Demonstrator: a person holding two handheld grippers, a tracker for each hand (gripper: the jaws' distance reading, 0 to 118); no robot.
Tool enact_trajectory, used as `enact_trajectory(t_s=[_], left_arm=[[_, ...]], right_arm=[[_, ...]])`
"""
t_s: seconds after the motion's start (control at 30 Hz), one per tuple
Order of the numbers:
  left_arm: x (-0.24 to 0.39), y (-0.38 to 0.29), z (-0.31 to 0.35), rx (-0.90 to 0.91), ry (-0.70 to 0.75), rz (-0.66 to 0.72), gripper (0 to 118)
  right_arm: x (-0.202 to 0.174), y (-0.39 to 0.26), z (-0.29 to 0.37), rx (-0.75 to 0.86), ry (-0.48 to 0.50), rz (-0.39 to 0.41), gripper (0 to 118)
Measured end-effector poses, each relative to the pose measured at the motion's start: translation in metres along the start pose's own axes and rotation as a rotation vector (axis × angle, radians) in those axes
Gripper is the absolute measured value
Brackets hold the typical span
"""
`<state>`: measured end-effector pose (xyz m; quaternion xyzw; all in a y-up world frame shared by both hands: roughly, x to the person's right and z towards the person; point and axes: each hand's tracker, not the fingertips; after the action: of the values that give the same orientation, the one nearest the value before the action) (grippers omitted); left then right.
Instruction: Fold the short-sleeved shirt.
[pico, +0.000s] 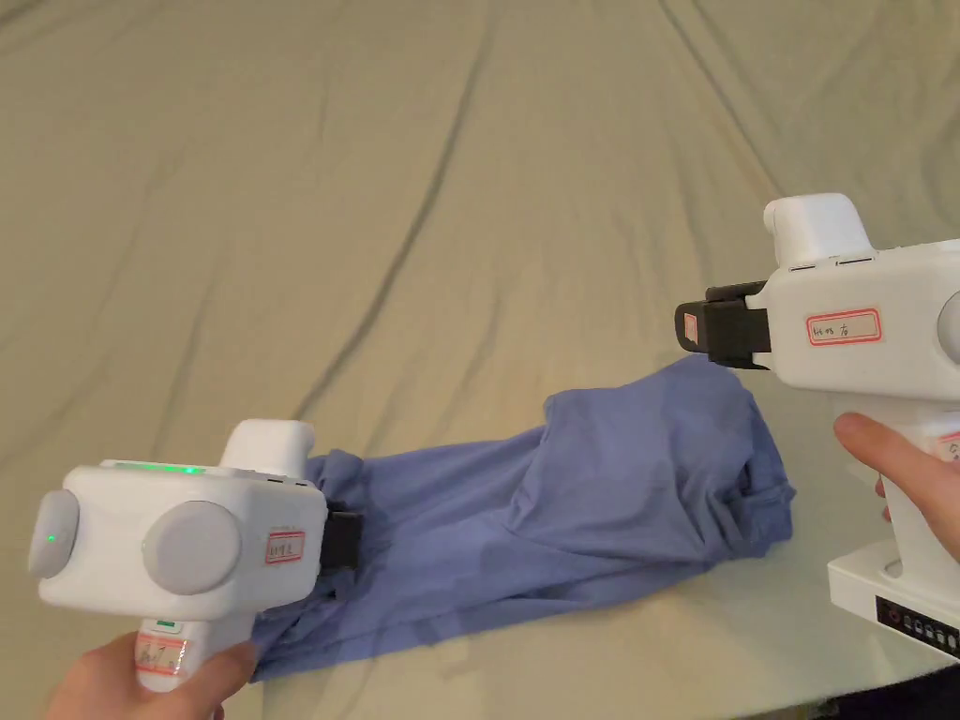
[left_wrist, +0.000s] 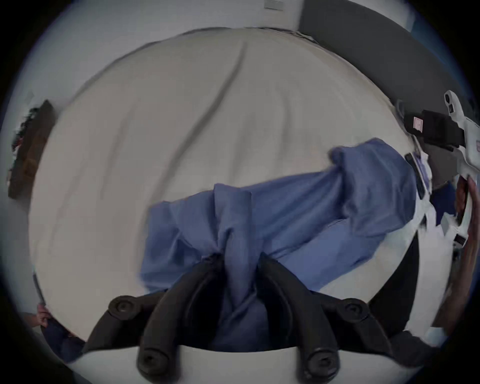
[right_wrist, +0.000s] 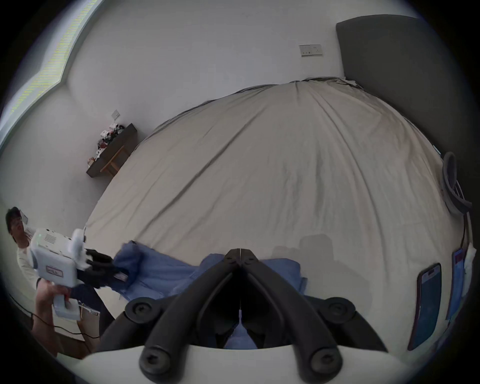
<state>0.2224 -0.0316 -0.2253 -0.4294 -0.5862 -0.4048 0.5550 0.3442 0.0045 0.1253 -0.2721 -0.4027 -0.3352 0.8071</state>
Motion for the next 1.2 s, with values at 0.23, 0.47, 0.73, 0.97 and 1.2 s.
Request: enact_trajectory(t_s=[0.23,0.47,0.73,0.97,1.2], left_arm=[[-0.035,-0.017,0.032,0.141,-0.426,0.348,93],[-0.043,-0.032,0.065,0.218,0.025,0.253,77],[0.055,0.003,-0.043,0.013,0.08,0.026,0],[0.133,0.024,-0.036,0.044,-0.182,-0.137,0],[0.091,0.021,0.011,0.119,-0.211,-0.072,0]], right_arm=[[0.016,-0.009,0.007,-0.015,-0.019,-0.027,2],[0.006,-0.009,0.005,-0.019,0.0,-0.009,2],[0.0,-0.008,0.004,-0.031,-0.01,0.01,2],[0.005,-0.011,0.003,-0.047,-0.019,0.003,2],[0.004,-0.007,0.014,-0.029,-0.03,0.014,2]])
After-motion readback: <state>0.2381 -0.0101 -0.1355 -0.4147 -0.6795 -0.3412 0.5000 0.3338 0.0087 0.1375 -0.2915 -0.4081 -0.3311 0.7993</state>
